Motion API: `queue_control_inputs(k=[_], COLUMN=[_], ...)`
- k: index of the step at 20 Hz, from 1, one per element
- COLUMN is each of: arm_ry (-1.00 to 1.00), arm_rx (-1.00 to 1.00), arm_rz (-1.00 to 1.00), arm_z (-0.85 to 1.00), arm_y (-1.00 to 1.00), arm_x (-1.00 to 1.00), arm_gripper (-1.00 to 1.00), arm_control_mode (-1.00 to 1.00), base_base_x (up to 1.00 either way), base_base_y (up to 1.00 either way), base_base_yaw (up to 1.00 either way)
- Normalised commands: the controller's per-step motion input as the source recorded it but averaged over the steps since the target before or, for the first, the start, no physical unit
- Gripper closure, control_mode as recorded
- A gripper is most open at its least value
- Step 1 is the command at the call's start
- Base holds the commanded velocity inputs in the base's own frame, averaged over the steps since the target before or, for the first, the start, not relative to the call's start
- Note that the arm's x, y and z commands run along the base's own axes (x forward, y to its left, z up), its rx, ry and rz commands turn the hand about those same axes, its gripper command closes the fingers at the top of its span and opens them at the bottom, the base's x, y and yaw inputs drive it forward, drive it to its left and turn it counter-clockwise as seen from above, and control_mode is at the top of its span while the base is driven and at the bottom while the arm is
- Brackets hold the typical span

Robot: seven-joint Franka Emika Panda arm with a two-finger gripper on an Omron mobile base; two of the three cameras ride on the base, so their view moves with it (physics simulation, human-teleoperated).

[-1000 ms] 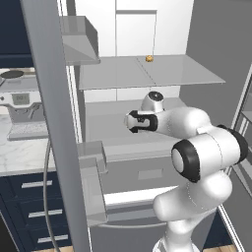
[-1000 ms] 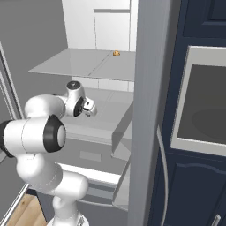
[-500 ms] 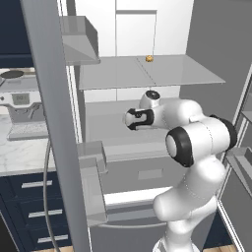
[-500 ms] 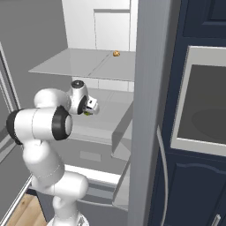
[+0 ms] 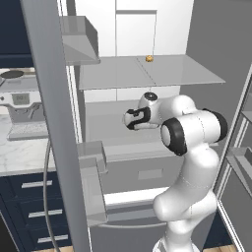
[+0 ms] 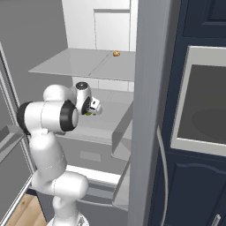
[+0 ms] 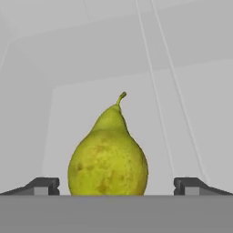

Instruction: Pick up the pear and apple from the fridge and place one fruit on each plate on the dining counter.

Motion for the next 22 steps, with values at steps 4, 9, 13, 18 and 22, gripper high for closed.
queue_control_inputs(k=[4, 9, 13, 18, 22], arm_ry=[0.01, 0.04, 0.13, 0.12, 0.20], arm_rx=[0.00, -0.01, -0.05, -0.04, -0.02], arm_rz=[0.00, 0.00, 0.00, 0.00, 0.00], arm_z=[-0.13, -0.14, -0.29, -0.41, -0.67], arm_y=[0.00, 0.01, 0.15, 0.14, -0.09], arm_x=[0.23, 0.13, 0.21, 0.28, 0.00], arm_gripper=[-1.00, -1.00, -1.00, -1.00, 1.00], arm_control_mode=[-1.00, -1.00, -1.00, -1.00, -1.00], base_base_x=[0.00, 0.00, 0.00, 0.00, 0.00], base_base_y=[0.00, 0.00, 0.00, 0.00, 0.00], base_base_yaw=[0.00, 0.00, 0.00, 0.00, 0.00])
